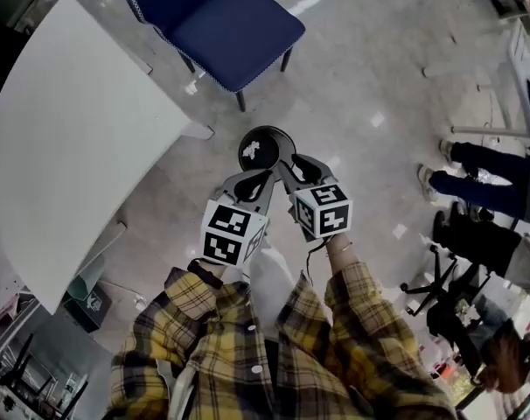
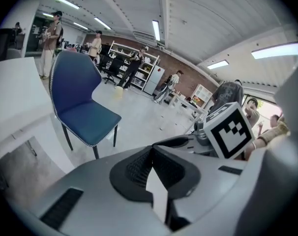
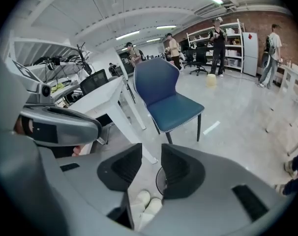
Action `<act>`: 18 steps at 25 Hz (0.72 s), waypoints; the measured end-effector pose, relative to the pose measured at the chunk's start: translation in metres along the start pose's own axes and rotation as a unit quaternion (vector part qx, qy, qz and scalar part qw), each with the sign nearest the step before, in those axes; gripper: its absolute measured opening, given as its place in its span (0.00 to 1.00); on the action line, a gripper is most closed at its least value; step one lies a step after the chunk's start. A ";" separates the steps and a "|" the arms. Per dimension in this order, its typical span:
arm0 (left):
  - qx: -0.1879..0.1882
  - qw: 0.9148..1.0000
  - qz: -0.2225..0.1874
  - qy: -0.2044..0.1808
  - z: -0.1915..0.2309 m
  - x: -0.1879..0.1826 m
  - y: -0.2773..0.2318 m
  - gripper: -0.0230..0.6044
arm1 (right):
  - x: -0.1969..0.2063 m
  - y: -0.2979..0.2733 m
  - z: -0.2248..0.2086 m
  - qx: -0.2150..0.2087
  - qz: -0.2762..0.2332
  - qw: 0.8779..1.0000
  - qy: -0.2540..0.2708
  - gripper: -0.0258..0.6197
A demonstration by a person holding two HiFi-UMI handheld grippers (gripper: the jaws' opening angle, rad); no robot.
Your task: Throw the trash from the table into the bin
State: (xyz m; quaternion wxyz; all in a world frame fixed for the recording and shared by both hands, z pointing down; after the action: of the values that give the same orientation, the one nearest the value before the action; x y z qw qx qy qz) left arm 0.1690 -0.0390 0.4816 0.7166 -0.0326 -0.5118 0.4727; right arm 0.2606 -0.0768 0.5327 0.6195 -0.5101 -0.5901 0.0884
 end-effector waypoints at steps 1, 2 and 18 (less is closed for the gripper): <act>-0.006 1.000 -0.007 -0.002 -0.004 -0.007 0.011 0.05 | -0.010 0.011 0.007 -0.006 -0.008 1.000 0.004 0.22; -0.011 1.000 -0.013 -0.003 -0.008 -0.014 0.024 0.05 | -0.019 0.023 0.017 -0.012 -0.018 1.000 0.006 0.21; -0.205 0.950 -0.232 0.038 0.055 -0.074 0.324 0.05 | -0.165 0.073 0.310 -0.221 -0.138 0.944 0.205 0.14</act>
State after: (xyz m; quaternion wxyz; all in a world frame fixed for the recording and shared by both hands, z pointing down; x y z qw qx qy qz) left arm -0.0835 0.0630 0.2840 0.8035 -0.0767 -0.5634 0.1765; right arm -0.0060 0.0034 0.3064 0.6050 -0.5551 -0.5194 -0.2368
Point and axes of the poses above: the fingertips, and each gripper's own axes: y backward along the fingers, z to its left, x out of its underside, the point moved 5 cm from there along y, backward along the fingers, and after that the axes turned 3 degrees about x, right-handed, at the moved point
